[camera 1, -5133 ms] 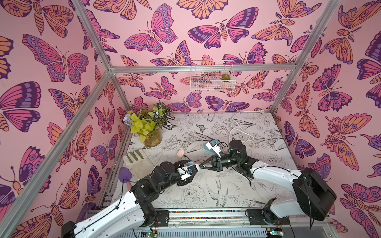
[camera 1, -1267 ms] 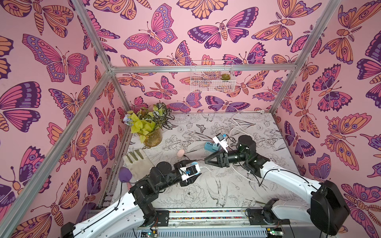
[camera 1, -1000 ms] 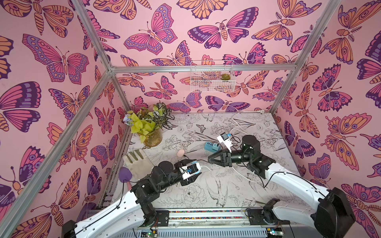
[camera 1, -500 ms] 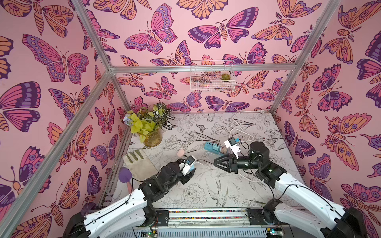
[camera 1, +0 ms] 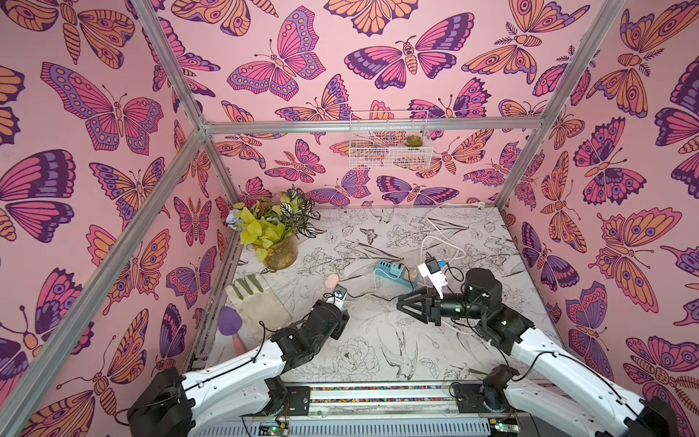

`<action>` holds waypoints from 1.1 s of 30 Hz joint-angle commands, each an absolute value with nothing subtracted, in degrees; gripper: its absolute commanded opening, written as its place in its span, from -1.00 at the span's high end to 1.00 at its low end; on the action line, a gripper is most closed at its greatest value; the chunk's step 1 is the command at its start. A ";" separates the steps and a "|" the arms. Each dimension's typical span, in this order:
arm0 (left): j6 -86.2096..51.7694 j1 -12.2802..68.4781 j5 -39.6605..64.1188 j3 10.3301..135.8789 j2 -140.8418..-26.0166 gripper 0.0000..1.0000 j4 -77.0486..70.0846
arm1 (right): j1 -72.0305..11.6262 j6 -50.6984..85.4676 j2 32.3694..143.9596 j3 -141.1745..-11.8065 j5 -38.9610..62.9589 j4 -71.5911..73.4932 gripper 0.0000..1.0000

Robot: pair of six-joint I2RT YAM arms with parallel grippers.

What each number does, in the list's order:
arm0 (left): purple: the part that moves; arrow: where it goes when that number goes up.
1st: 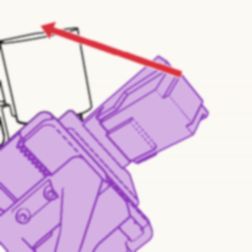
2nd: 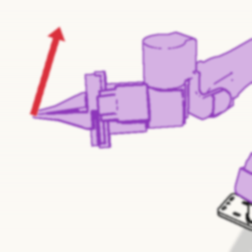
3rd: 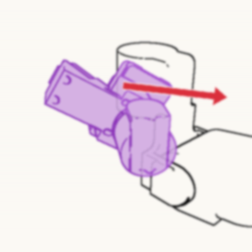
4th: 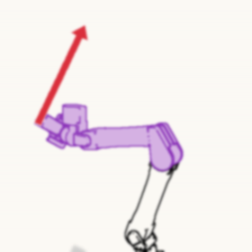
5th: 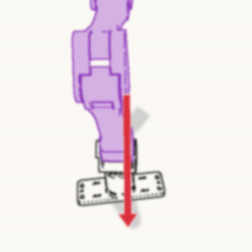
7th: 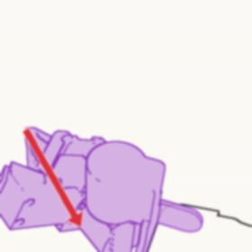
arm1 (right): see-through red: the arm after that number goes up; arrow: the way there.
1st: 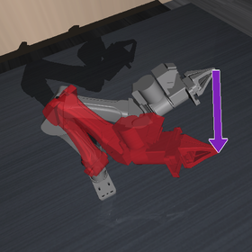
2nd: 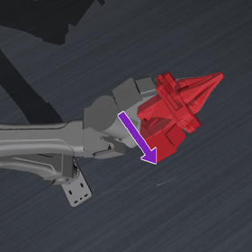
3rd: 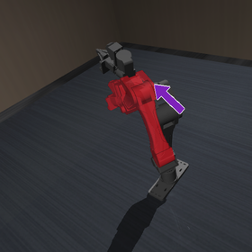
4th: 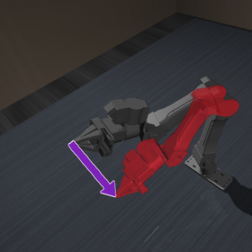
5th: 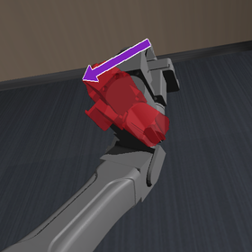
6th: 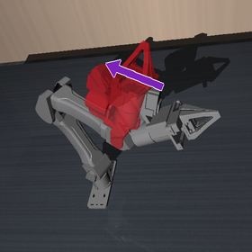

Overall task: Charge the bluetooth headset
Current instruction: Place the bluetooth headset at the center of the board.

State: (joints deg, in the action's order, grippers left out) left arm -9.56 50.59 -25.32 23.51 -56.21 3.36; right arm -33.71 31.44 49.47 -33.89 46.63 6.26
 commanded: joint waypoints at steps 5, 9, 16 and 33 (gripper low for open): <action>-19.46 50.26 -27.84 27.43 -65.51 1.00 5.45 | -33.43 31.93 47.69 -34.27 45.06 6.01 0.14; -22.74 50.27 -27.54 28.72 -70.27 1.00 5.49 | -33.46 31.30 46.84 -34.88 44.41 4.35 0.14; -27.66 50.16 -29.56 28.36 -74.79 0.89 5.69 | -33.47 31.08 45.38 -34.46 43.03 3.39 0.14; -29.29 50.19 -27.31 25.85 -70.56 -0.39 5.96 | -33.42 30.86 45.82 -34.10 41.20 2.40 0.14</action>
State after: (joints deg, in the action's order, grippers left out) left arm -28.84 50.54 -27.68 26.83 -71.44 4.93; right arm -33.71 31.46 45.78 -33.87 41.89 3.14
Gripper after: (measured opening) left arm 0.661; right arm 0.428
